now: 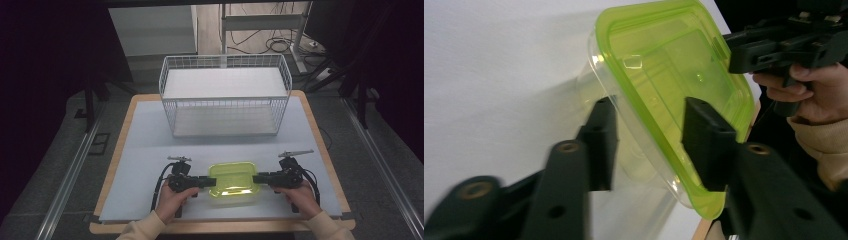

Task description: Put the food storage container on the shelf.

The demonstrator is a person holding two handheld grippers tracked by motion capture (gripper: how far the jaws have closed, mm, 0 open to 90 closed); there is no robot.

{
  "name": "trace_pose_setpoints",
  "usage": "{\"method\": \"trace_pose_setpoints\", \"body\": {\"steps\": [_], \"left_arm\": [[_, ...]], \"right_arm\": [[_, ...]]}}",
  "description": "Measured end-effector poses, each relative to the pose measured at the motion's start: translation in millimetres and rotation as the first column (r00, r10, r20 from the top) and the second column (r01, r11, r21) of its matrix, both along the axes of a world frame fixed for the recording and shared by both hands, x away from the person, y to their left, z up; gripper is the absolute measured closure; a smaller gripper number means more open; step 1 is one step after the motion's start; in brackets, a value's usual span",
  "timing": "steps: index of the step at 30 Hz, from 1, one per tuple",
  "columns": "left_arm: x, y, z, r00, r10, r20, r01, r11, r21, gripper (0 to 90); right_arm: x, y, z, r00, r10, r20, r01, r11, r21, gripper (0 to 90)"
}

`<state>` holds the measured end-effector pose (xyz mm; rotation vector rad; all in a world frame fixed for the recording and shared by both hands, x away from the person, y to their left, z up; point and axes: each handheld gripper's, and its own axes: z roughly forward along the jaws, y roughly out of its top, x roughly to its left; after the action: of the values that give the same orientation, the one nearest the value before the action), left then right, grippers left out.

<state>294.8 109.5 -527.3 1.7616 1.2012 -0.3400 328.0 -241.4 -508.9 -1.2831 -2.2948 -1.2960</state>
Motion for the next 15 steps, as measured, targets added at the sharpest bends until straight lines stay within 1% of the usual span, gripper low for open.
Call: {"method": "trace_pose_setpoints", "body": {"steps": [1, 4, 5, 6, 8, 9, 11, 12, 13, 14, 15], "left_arm": [[-0.2, -0.2, 0.4, 1.0, -0.003, 0.003, 0.003, 1.0, 0.005, 66.0], [-0.1, 0.8, 1.2, 0.9999, -0.012, 0.006, 0.012, 0.9999, 0.005, 67.9], [0.1, 1.6, 1.5, 0.9998, -0.015, 0.009, 0.015, 0.9999, 0.002, 67.9], [-0.4, 1.9, 2.1, 0.9999, -0.012, 0.012, 0.012, 0.9999, -0.004, 69.6], [-1.9, 2.5, 4.1, 0.9997, -0.012, 0.023, 0.012, 0.9999, -0.007, 70.4], [-3.1, 3.7, 6.2, 0.9994, -0.014, 0.031, 0.014, 0.9998, -0.011, 72.8], [-3.6, 4.3, 7.3, 0.9992, -0.021, 0.035, 0.022, 0.9997, -0.011, 73.9], [-4.2, 4.8, 8.0, 0.9986, -0.025, 0.047, 0.026, 0.9995, -0.02, 74.6], [-4.5, 5.3, 8.6, 0.9986, -0.023, 0.047, 0.024, 0.9995, -0.02, 75.6], [-4.8, 6.4, 9.3, 0.9985, -0.024, 0.049, 0.025, 0.9994, -0.022, 78.1], [-5.2, 6.7, 9.7, 0.9985, -0.015, 0.053, 0.017, 0.9993, -0.034, 78.1]], "right_arm": [[0.0, 0.8, -0.9, 0.9999, 0.004, -0.012, -0.004, 1.0, 0.001, 66.7], [0.0, 0.9, -1.0, 0.9998, 0.003, -0.019, -0.003, 1.0, 0.001, 68.3], [0.2, 0.4, -0.6, 0.9997, 0.0, -0.025, 0.0, 1.0, 0.005, 69.3], [-0.1, -0.8, 0.3, 0.9994, -0.01, -0.033, 0.011, 0.9997, 0.02, 71.1], [-0.5, -1.1, 0.9, 0.9993, -0.012, -0.035, 0.012, 0.9997, 0.023, 72.0], [-1.9, -2.6, 3.0, 0.9992, -0.018, -0.035, 0.019, 0.9992, 0.036, 74.3], [-2.8, -3.6, 4.1, 0.9994, -0.016, -0.032, 0.018, 0.999, 0.042, 75.1], [-3.8, -4.1, 5.3, 0.9995, -0.015, -0.029, 0.016, 0.999, 0.042, 75.7], [-5.3, -4.5, 6.8, 0.9996, -0.014, -0.026, 0.016, 0.999, 0.042, 76.6], [-6.9, -5.3, 8.6, 0.9995, -0.019, -0.025, 0.02, 0.9984, 0.053, 78.8], [-6.9, -5.3, 8.6, 0.9995, -0.019, -0.025, 0.02, 0.9984, 0.053, 78.8]]}}
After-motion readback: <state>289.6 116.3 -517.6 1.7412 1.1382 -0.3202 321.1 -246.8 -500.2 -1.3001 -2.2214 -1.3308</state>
